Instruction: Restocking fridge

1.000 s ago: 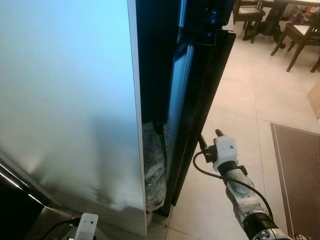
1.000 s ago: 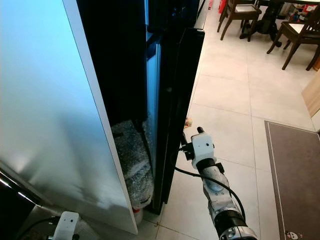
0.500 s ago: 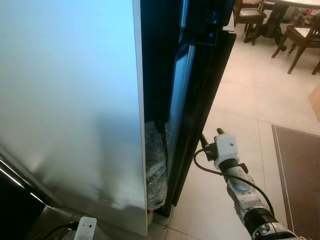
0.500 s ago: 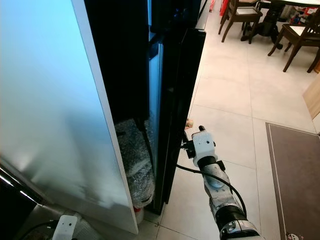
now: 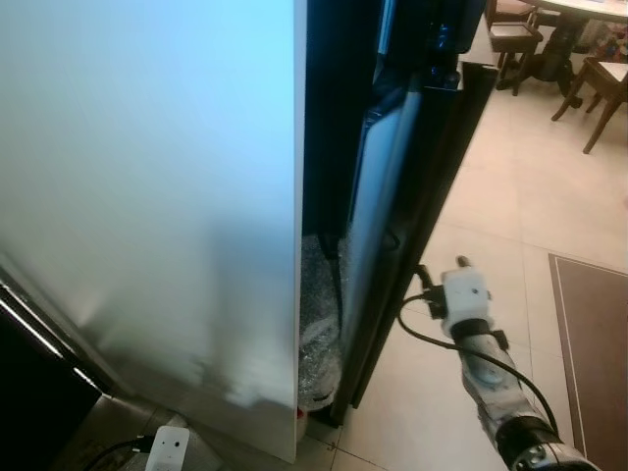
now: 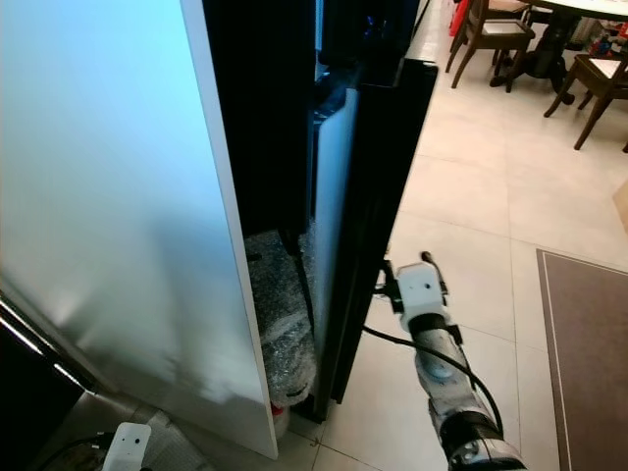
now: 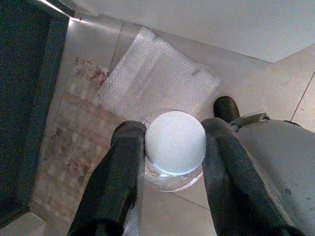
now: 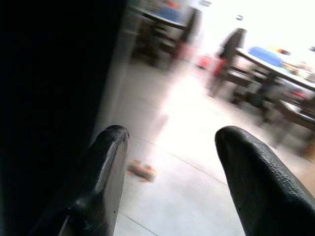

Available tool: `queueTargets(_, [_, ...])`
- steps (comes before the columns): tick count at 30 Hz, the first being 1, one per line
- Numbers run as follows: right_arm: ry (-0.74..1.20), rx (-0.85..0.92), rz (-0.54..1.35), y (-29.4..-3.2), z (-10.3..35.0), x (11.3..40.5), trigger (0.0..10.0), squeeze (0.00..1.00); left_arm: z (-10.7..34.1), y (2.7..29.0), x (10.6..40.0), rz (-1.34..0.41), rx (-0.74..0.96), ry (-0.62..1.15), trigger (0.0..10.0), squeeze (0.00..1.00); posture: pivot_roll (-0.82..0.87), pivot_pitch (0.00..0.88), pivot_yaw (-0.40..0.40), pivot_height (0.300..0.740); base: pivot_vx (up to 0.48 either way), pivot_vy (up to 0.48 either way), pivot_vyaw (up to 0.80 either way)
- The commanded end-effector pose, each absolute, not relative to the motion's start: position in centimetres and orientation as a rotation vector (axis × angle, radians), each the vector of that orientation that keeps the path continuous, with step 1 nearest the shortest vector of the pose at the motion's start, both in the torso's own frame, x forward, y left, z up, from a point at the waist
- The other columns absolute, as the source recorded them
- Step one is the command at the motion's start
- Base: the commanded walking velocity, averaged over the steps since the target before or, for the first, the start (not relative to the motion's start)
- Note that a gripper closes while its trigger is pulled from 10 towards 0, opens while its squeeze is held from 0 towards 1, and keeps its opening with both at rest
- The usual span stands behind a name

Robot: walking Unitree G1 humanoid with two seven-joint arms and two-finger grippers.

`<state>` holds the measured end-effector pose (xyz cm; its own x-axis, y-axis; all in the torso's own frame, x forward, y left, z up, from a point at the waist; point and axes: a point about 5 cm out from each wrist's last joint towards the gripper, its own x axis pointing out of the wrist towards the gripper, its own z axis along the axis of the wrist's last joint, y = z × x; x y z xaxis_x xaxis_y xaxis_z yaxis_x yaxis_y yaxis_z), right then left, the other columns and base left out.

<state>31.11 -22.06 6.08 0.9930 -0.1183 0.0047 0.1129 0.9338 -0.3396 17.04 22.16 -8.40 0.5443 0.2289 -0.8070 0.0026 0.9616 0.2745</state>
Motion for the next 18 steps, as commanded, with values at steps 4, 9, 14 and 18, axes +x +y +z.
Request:
queueTargets(4, [0.036, -0.381, -0.273, -25.0, 5.8, 29.9, 10.0, 0.0, -8.6, 22.4, 16.5, 0.132, 0.263, 1.012, 10.0, 0.0, -0.14, 0.024, -0.02, 0.74, 0.0, 0.0, 0.0])
queueTargets(9, [0.061, -0.39, -0.387, -26.7, 4.9, 28.1, 10.0, 0.0, -8.6, 22.4, 16.5, 0.131, 0.265, 1.011, 10.0, 0.0, -0.14, 0.023, -0.02, 0.74, 0.0, 0.0, 0.0])
queueTargets(14, [0.116, -0.369, -0.379, -26.2, 3.3, 26.7, 10.0, 0.0, -8.6, 22.3, 16.6, 0.127, 0.267, 1.009, 10.0, 0.0, -0.14, 0.021, -0.019, 0.74, 0.0, 0.0, 0.0])
queueTargets(18, [0.232, -0.367, -0.312, -24.6, 1.1, 25.7, 10.0, 0.0, -8.6, 22.2, 16.6, 0.125, 0.266, 1.007, 10.0, 0.0, -0.14, 0.021, -0.019, 0.74, 0.0, 0.0, 0.0])
